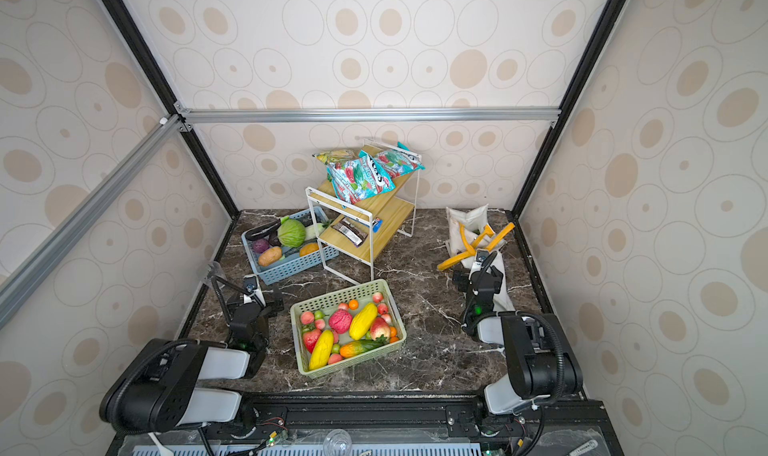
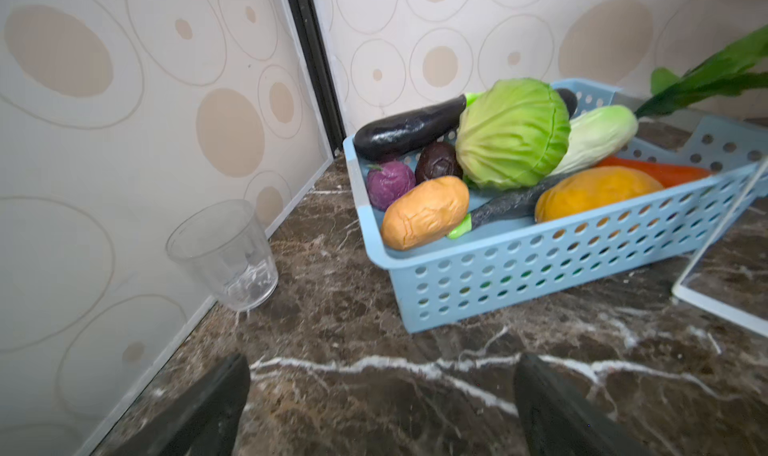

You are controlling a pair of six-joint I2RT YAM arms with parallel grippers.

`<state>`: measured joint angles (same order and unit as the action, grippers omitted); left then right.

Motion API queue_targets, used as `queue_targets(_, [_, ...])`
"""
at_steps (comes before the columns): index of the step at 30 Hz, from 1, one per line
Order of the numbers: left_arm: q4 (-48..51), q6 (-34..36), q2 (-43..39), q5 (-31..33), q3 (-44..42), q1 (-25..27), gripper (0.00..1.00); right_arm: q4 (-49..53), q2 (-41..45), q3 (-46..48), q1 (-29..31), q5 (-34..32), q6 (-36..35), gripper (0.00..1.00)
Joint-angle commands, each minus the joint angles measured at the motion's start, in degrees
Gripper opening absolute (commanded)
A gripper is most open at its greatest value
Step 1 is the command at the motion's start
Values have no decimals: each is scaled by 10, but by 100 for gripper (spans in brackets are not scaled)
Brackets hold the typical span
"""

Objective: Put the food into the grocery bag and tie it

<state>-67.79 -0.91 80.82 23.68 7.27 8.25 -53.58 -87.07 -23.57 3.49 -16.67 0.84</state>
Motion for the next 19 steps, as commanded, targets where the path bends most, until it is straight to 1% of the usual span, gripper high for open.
queue_targets(1, [-132,17,66,-54,27,-17,99,74,-7,1,6,18,7,100])
queue_targets(3, [-187,20,109,-64,21,-21,99,43,-15,9,6,16,3,100])
queue_targets(4, [-166,16,101,-66,28,-22,99,45,-14,8,6,14,5,100])
queue_targets(5, [-122,13,92,-86,39,-27,99,58,-11,6,6,16,6,100])
queue_targets(6, [-138,15,101,-98,39,-31,99,68,-7,3,6,15,7,100])
queue_targets(7, [-136,14,100,-99,41,-33,99,61,-10,5,6,15,6,100])
queue_targets(8, [-112,9,94,-103,47,-36,99,53,-12,7,6,14,5,100])
queue_targets(9, [-121,9,99,-105,47,-37,99,57,-10,5,6,15,5,100])
queue_targets(10, [-126,10,100,-106,46,-38,99,65,-8,4,6,15,6,100])
queue_targets(11, [-111,7,96,-106,49,-38,99,63,-9,4,6,15,6,100])
queue_targets(19, [-125,9,98,-107,45,-39,99,65,-10,4,6,15,6,100])
